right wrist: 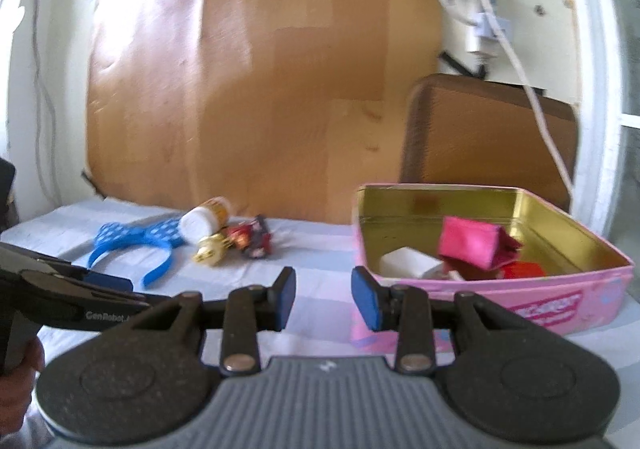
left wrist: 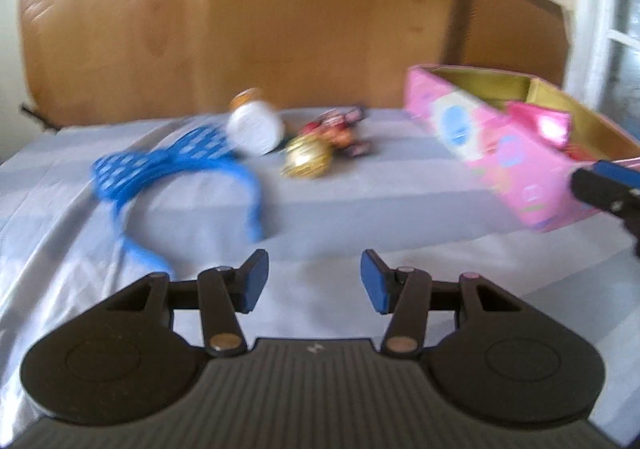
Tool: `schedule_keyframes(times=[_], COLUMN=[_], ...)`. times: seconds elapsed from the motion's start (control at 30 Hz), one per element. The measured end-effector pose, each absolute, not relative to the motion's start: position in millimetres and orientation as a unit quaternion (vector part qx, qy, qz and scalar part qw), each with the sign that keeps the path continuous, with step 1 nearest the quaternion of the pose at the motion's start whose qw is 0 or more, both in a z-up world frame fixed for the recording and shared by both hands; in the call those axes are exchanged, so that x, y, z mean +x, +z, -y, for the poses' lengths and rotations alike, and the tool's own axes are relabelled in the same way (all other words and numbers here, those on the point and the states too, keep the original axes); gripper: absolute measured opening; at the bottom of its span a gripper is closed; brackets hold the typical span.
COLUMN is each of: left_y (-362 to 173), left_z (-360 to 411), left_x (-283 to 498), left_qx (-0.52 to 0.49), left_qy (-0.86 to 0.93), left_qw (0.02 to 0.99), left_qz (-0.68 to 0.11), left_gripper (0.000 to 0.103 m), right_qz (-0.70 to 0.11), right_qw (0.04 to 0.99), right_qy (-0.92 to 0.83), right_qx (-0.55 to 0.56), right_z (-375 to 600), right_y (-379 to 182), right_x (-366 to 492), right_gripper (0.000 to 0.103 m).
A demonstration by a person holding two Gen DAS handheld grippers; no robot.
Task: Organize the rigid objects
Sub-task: 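Grasp the red toy figure with the right gripper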
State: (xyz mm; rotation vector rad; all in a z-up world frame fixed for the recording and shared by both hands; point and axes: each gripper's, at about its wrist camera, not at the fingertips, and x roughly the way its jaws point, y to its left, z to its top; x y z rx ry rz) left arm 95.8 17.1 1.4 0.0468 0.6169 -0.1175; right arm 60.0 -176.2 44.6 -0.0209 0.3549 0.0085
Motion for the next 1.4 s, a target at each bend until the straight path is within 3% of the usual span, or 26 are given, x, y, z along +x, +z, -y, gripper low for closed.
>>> schedule_keyframes(times=[0.23, 0.6, 0.67, 0.73, 1.03, 1.27, 1.37, 1.4], left_y=[-4.7, -3.5, -3.8, -4.8, -3.3, 2.8, 6.4, 4.8], left_z=[-49.5, -46.5, -48.4, -49.8, -53.3, -25.0, -0.2, 7.1], left_x=[105.7, 100.2, 101.2, 102.1, 97.8, 81.8, 71.2, 69.1], left_qx=[-0.032, -0.036, -0.041, -0.046, -0.063, -0.105, -0.104, -0.103], left_qy=[-0.026, -0.049, -0.053, -0.056, -0.084, -0.260, -0.311, -0.323], left_qw=[0.953, 0.962, 0.961, 0.960, 0.959, 0.915, 0.895, 0.889], left_qz=[-0.300, -0.267, -0.267, -0.269, -0.263, -0.289, -0.301, -0.308], left_gripper=[0.053, 0.053, 0.053, 0.053, 0.055, 0.057, 0.057, 0.057], right_qz=[-0.219, -0.292, -0.297, -0.297, -0.286, -0.264, -0.255, -0.251], right_qw=[0.973, 0.953, 0.950, 0.949, 0.951, 0.953, 0.956, 0.958], right_qy=[0.067, 0.051, 0.057, 0.061, 0.086, 0.129, 0.130, 0.129], right_qx=[0.002, 0.063, 0.076, 0.088, 0.076, 0.071, 0.060, 0.056], right_z=[150.2, 134.0, 134.7, 138.7, 160.9, 200.4, 211.6, 213.9], right_y=[39.5, 29.8, 24.0, 25.0, 30.9, 31.0, 30.4, 30.4], right_x=[117.1, 285.1, 294.6, 293.8, 177.1, 38.4, 4.4, -4.5], right_gripper=[0.032, 0.035, 0.017, 0.016, 0.016, 0.016, 0.031, 0.048])
